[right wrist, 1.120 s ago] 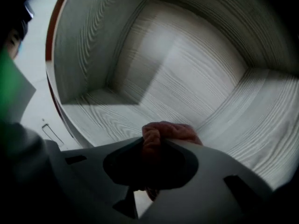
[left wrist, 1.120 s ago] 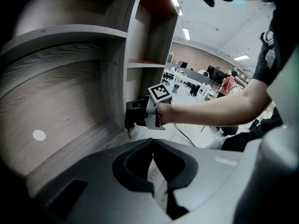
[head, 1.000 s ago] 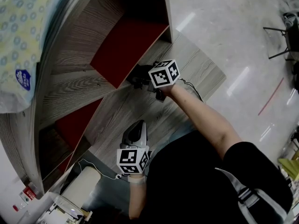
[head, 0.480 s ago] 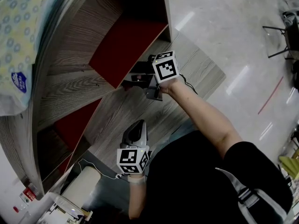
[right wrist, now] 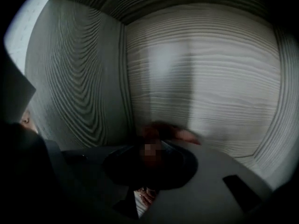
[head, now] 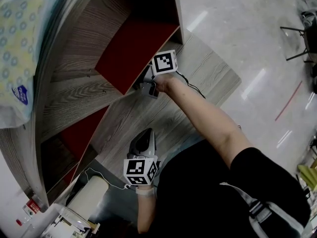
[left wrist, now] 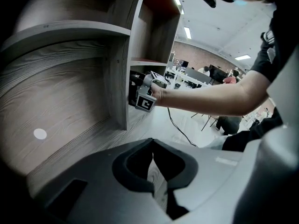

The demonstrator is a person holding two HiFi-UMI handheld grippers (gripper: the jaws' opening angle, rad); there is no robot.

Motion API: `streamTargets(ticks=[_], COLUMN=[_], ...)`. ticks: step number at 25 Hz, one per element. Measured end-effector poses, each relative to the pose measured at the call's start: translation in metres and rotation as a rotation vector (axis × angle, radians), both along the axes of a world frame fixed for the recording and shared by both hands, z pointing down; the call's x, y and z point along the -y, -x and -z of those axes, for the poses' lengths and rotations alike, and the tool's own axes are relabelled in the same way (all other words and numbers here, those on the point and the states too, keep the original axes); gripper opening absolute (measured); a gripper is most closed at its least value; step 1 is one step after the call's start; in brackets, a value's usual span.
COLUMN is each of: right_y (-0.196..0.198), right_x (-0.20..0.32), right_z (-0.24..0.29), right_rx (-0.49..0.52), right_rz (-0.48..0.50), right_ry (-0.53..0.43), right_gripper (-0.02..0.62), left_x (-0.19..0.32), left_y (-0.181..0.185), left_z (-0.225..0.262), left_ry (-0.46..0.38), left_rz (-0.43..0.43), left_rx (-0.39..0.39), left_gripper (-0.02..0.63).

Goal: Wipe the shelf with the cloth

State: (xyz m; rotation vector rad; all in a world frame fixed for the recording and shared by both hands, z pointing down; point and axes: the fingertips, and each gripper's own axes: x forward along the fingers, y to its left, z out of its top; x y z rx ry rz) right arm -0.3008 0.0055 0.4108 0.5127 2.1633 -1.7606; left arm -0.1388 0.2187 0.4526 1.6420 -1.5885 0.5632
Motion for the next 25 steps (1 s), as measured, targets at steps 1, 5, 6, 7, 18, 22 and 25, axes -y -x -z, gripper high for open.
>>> streamTargets(ticks=[1,5,6,7,18,22,25], right_y=[0.001,0.001,0.001,0.001,-0.028,-0.039,-0.048], right_x=[0.001,0.003,0.003,0.002,-0.017,-0.023,-0.026], right_z=[-0.005,-0.043,-0.052,-0.061,-0.112,-0.120,-0.128], right_rx=[-0.006,-0.160,-0.198,-0.234,-0.395,-0.412,-0.429], right_rz=[-0.007,-0.039,-0.048,-0.056,-0.035,-0.034,-0.044], right_ry=[0.028,0.073,0.073,0.070,0.089,0.095,0.108], right_gripper=[0.054,0.054,0.054,0.054,0.054,0.054,0.054], left_x=[0.001,0.003,0.003,0.003,-0.001,0.002,0.003], left_y=[0.000,-0.003,-0.004,-0.004,-0.003,-0.005,-0.005], left_z=[0.000,-0.001,-0.001,-0.001,-0.001,0.000,-0.001], left_ry=[0.000,0.000,0.001,0.002,0.005,0.002,0.001], left_rz=[-0.002,-0.010,-0.012,-0.013,-0.015,-0.024,-0.029], left_rx=[-0.001,-0.004,-0.004,-0.003,0.003,0.003,0.004], left_gripper=[0.006,0.006,0.006,0.006,0.006,0.006,0.006])
